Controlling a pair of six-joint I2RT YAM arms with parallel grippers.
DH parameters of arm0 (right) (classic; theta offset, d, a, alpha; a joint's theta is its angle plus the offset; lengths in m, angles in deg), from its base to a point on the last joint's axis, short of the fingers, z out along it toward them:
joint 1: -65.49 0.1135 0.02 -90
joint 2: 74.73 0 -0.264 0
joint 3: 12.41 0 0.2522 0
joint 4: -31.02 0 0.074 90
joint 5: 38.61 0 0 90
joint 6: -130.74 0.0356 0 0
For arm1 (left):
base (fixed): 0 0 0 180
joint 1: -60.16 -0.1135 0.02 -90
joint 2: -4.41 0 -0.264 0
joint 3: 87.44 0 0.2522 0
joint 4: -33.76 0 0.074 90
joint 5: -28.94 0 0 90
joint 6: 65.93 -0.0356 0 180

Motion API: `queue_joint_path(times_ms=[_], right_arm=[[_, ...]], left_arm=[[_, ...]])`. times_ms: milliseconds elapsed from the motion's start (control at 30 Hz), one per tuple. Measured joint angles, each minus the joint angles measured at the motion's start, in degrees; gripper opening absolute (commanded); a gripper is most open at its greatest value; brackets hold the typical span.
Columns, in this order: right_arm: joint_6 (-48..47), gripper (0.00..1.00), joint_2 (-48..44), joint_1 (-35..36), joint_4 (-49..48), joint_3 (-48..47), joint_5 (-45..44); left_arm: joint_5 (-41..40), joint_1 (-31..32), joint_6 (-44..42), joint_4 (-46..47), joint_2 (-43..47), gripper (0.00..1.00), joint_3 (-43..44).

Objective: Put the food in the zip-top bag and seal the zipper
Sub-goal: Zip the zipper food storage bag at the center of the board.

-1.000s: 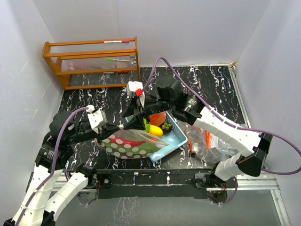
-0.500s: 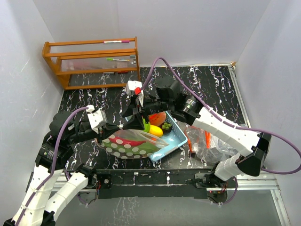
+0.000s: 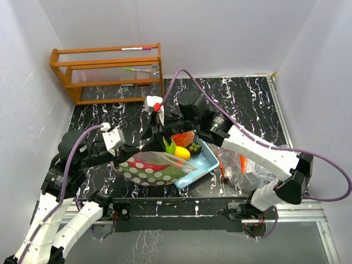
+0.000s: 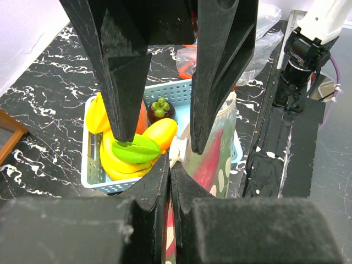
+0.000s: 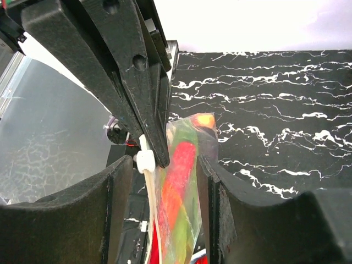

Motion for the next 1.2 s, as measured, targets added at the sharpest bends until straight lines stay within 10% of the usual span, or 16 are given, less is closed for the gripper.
queue_joint_path(times_ms=[1200], right_arm=[[1.9, 0.12, 1.2, 0.4, -0.8, 0.7, 1.9]], left_arm=[[-2.4, 0.0, 0.2, -0.4, 0.1, 0.00, 0.0]])
